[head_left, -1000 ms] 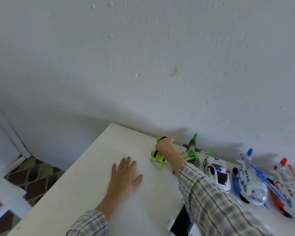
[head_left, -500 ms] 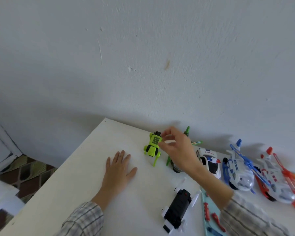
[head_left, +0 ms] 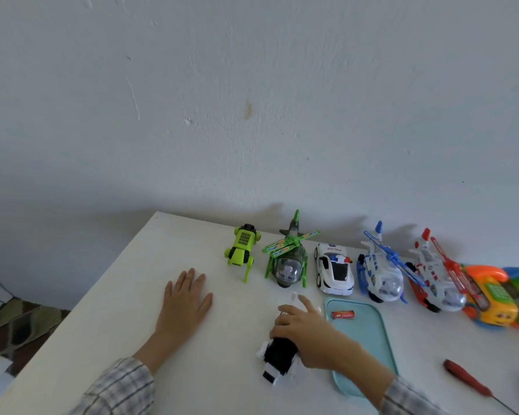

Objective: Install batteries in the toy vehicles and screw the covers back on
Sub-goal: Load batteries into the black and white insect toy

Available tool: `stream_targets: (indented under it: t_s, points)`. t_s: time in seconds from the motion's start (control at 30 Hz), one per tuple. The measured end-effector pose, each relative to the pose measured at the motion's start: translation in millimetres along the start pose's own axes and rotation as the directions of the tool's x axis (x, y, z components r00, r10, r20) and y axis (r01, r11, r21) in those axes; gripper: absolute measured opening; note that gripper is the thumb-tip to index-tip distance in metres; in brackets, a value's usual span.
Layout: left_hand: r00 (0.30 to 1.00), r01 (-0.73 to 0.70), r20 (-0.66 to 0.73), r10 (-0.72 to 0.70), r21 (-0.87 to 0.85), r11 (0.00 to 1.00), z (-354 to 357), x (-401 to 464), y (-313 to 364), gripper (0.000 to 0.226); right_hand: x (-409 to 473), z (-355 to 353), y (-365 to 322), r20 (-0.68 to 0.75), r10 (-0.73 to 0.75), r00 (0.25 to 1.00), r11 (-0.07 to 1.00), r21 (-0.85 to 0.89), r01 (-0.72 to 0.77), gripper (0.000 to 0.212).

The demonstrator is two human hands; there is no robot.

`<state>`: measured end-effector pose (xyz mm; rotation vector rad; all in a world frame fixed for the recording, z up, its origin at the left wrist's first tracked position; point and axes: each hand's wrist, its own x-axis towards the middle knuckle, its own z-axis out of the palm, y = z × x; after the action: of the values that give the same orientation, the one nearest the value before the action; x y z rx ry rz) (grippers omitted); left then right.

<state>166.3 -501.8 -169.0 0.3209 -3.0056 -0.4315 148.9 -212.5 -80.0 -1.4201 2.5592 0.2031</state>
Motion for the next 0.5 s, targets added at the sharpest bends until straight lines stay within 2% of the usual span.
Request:
stream_targets:
  t_s: [0.13,0.2,0.27,0.3,0.33,0.37,0.43,0.5]
  points:
    - [0.996,0.012,0.084,-0.010,-0.017,1.000,-3,-10,4,0.084,-13,-3,-2,-0.145,0.030,0.989,0.999,0.027,-0.026,0.052]
    - [0.986,0.056,0.159,-0.054,-0.012,0.998,-6,-14,6,0.067,-19,-6,-5,-0.203,0.132,0.970,0.975,0.201,-0.091,0.055]
    - [0.969,0.078,0.238,-0.064,-0.048,0.996,-15,-16,20,0.063,-32,-18,-6,-0.315,0.285,0.905,0.857,0.506,-0.093,0.047]
    - [0.967,0.072,0.250,-0.046,-0.096,0.993,-21,-20,28,0.066,-38,-26,-9,-0.345,0.371,0.862,0.718,0.695,-0.031,0.041]
    - [0.971,0.053,0.237,-0.014,-0.159,0.986,-27,-25,39,0.069,-45,-33,-11,-0.340,0.441,0.831,0.513,0.855,0.078,0.038]
    - [0.977,0.019,0.211,0.026,-0.212,0.977,-36,-32,53,0.072,-55,-39,-12,-0.328,0.478,0.814,0.293,0.934,0.204,0.036]
    - [0.979,-0.097,0.145,0.144,-0.291,0.952,-56,-45,81,0.072,-70,-45,-12,-0.312,0.539,0.782,-0.027,0.922,0.386,0.032]
    - [0.951,-0.234,0.109,0.288,-0.354,0.905,-75,-59,111,0.068,-85,-41,-7,-0.256,0.569,0.782,-0.224,0.867,0.446,0.045]
